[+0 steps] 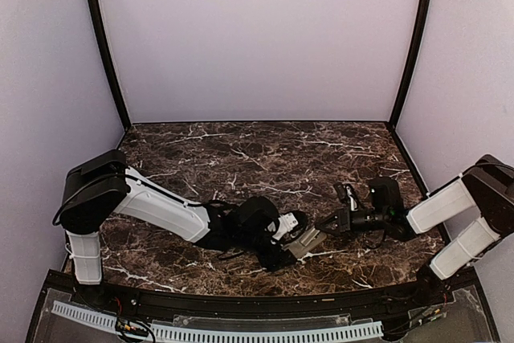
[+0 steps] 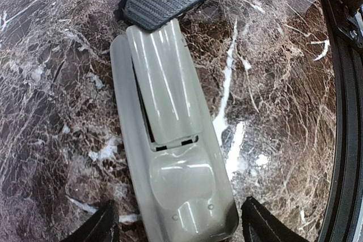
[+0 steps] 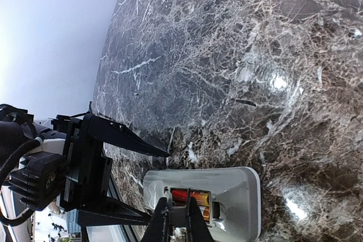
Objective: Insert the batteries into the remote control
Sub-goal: Load the battery cover onto the remote control without the battery cover.
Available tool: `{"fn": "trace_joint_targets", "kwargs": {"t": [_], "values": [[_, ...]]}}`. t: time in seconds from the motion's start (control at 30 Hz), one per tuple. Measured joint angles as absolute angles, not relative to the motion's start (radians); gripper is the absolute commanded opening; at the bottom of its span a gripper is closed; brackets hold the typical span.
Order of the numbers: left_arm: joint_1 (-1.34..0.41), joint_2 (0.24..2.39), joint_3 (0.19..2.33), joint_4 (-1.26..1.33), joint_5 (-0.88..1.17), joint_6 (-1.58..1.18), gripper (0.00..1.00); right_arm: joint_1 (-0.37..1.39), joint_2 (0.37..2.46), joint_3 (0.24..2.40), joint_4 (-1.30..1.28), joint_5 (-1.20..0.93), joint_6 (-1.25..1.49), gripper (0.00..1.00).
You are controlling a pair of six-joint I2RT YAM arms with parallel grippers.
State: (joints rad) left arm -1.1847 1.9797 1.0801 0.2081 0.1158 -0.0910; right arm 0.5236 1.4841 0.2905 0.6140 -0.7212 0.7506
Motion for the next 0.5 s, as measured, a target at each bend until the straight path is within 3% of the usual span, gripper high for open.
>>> {"fn": "trace_joint_targets", "kwargs": {"t": [0.5], "values": [[-1.185,2.003,1.097,0.235,0.134,-0.121,0.67,0.562,1.407,0.255,0.607,-0.617,0.761,0.00]]}}
